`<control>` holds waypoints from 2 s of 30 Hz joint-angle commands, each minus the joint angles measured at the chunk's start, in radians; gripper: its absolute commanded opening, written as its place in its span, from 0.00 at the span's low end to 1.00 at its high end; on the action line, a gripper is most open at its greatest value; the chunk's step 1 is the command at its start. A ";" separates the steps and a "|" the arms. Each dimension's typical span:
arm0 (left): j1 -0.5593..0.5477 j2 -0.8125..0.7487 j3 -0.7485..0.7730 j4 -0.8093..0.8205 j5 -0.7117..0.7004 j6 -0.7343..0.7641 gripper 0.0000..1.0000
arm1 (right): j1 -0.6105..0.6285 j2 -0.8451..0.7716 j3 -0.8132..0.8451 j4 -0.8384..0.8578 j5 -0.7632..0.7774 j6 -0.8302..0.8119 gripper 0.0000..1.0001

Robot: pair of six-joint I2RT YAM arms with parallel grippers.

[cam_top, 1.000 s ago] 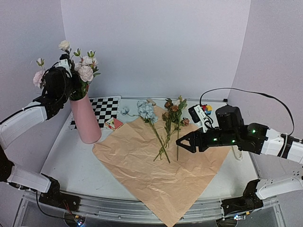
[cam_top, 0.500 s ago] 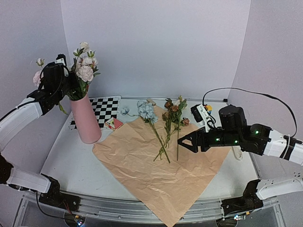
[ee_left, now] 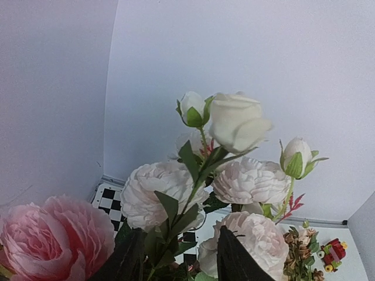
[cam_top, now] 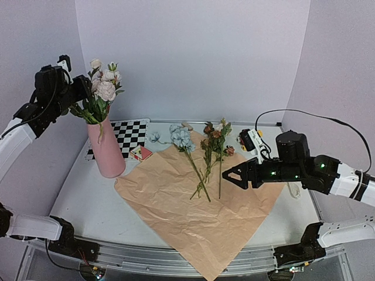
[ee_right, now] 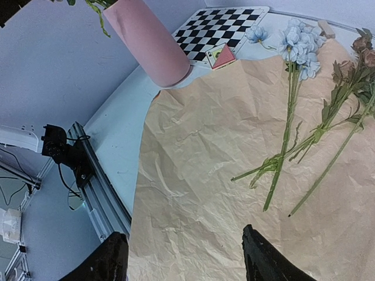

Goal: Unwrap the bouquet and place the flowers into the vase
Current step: Insert the fake flower into the vase, then pick up the fake flower from the wrapping paper.

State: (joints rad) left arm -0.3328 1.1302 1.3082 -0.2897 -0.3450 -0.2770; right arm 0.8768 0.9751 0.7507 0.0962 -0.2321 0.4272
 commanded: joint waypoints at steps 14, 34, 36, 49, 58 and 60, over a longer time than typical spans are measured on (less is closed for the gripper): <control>0.003 -0.054 0.172 -0.290 0.257 -0.183 0.55 | 0.004 -0.009 -0.005 -0.028 0.032 0.041 0.68; -0.005 -0.334 -0.253 -0.330 0.573 -0.455 0.61 | -0.142 0.429 0.223 -0.095 0.332 0.149 0.57; -0.006 -0.341 -0.272 -0.329 0.582 -0.458 0.61 | -0.148 0.483 0.255 -0.118 0.363 0.158 0.55; -0.132 -0.266 -0.314 -0.307 0.498 -0.465 0.64 | -0.151 0.785 0.398 -0.136 0.466 0.203 0.41; -0.383 -0.187 -0.340 -0.242 0.337 -0.540 0.67 | -0.161 0.952 0.480 -0.137 0.459 0.194 0.33; -0.415 -0.180 -0.350 -0.221 0.310 -0.549 0.67 | -0.164 0.979 0.495 -0.137 0.461 0.193 0.32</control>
State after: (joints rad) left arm -0.6984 0.9425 0.9704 -0.5869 0.0582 -0.7871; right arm 0.7217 1.9102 1.1912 -0.0009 0.2031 0.6218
